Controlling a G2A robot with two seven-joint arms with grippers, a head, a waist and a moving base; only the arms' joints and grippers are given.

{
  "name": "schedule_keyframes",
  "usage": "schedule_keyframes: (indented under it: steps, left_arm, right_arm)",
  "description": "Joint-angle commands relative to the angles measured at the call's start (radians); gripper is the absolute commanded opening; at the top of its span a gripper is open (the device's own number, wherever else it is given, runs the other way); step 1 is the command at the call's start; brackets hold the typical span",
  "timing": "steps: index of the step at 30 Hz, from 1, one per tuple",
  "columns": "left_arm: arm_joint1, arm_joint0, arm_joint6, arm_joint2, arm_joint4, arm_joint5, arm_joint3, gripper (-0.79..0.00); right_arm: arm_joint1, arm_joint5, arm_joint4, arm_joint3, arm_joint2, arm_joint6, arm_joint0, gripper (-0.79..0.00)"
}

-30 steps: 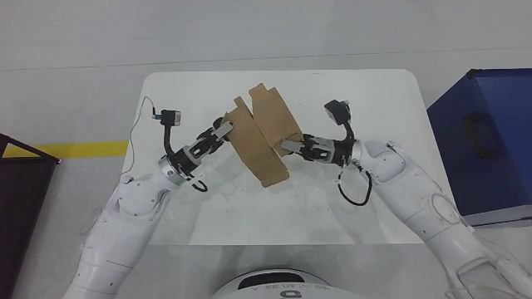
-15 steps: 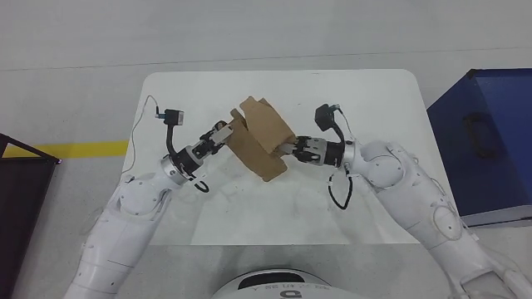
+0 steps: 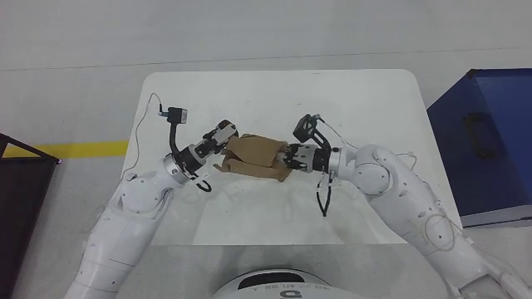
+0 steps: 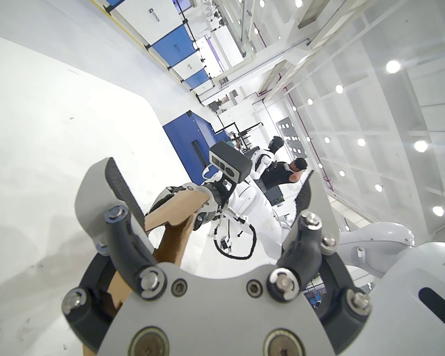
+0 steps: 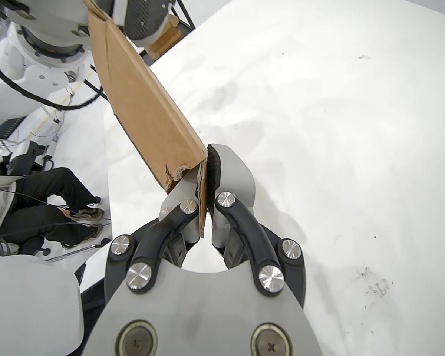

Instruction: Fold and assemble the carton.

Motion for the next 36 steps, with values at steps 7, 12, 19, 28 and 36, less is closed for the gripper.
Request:
schedule_keyframes:
  steps: [7,12,19,28,36]
  left_arm:
    - [0.008,0.016,0.149,-0.086,0.280,-0.077,0.035,0.000]
    - [0.013,0.054,0.272,-0.142,0.495,-0.219,0.028,0.000]
    - [0.009,0.091,0.349,-0.111,0.622,-0.379,-0.031,0.000]
    - [-0.005,0.068,0.389,-0.033,0.744,-0.338,-0.075,0.000]
    - [-0.014,0.025,0.389,0.020,0.751,-0.283,-0.090,0.000]
  right_arm:
    - [0.019,-0.126,0.202,0.020,0.094,-0.002,-0.031,-0.785]
    - [0.027,-0.149,0.267,0.021,0.118,0.024,-0.050,-0.785]
    - [0.025,-0.146,0.364,0.046,0.110,0.054,-0.044,-0.785]
    - [0.012,-0.128,0.423,0.072,0.062,0.084,-0.010,-0.785]
    - [0.003,-0.084,0.423,0.105,0.043,0.077,0.012,-0.785]
